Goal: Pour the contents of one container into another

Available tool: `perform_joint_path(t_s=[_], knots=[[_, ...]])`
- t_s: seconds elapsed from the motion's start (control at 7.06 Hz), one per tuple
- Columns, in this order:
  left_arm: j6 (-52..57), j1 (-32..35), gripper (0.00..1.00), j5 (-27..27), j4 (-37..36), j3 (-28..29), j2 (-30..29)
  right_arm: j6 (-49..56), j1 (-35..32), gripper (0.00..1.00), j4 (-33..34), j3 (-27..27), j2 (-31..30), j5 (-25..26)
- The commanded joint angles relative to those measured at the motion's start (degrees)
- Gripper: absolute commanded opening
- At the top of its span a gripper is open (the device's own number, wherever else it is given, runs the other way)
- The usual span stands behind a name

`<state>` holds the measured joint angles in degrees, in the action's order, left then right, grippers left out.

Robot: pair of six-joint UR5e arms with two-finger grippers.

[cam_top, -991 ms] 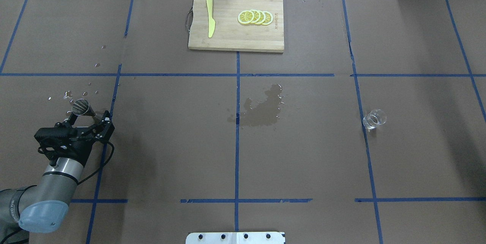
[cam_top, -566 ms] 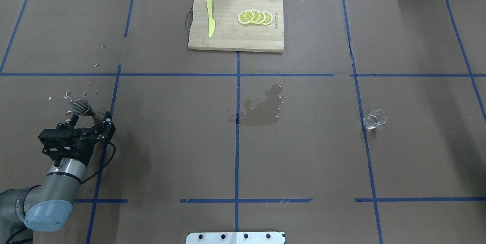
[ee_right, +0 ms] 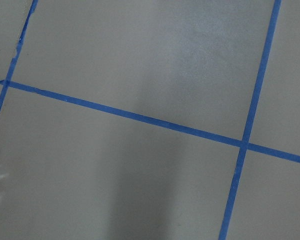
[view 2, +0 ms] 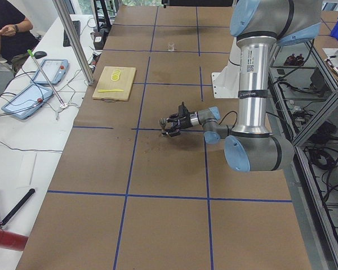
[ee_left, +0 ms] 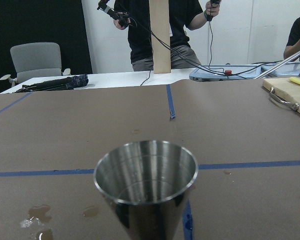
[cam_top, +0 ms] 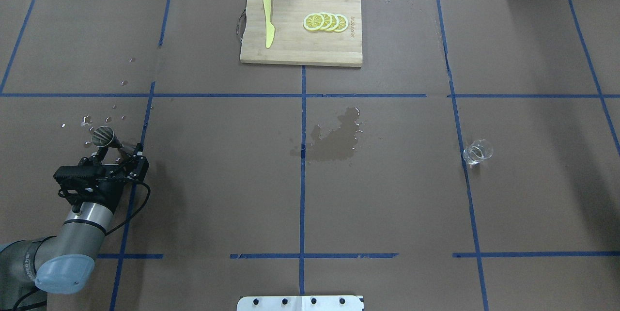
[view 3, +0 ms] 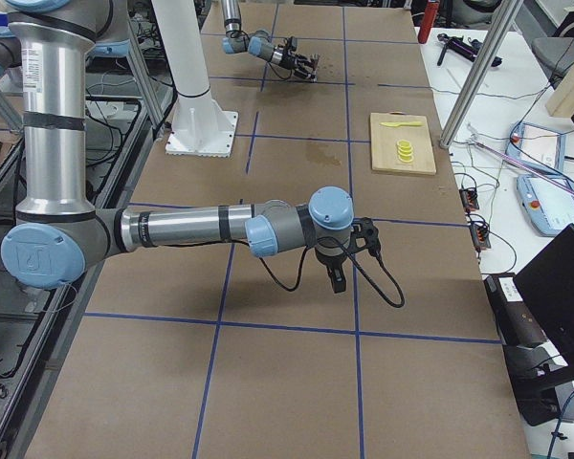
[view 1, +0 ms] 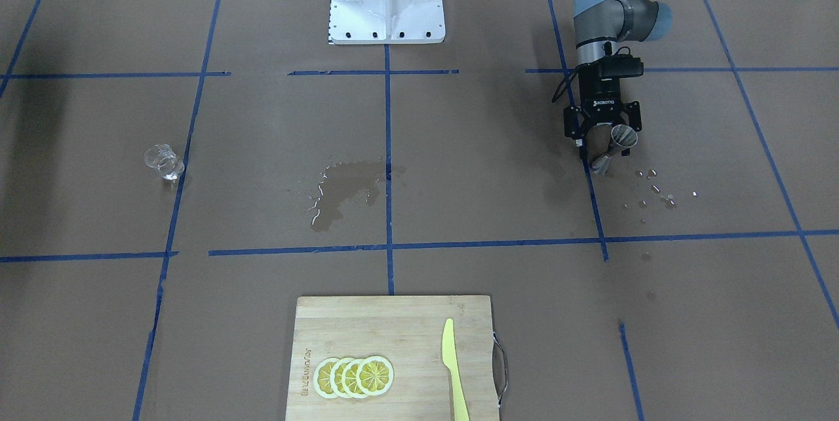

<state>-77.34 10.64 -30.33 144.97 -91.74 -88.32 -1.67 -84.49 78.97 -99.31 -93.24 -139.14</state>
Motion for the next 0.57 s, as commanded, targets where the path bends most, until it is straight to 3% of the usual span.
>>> perform_joint_path(t_s=[0.0,0.28,0.42], knots=[[3.8,0.0,0.67,0.0,5.8,1.6,-0.2,0.0,-0.1,1.00,-0.3,-0.1,0.0,0.0],[7.8,0.2,0.44,0.2,7.1,1.0,-0.1,0.0,-0.1,1.00,-0.3,-0.1,0.1,0.1],[8.3,0.3,0.42,0.4,7.1,1.1,0.0,0.0,-0.1,1.00,-0.3,-0.1,0.0,0.1]])
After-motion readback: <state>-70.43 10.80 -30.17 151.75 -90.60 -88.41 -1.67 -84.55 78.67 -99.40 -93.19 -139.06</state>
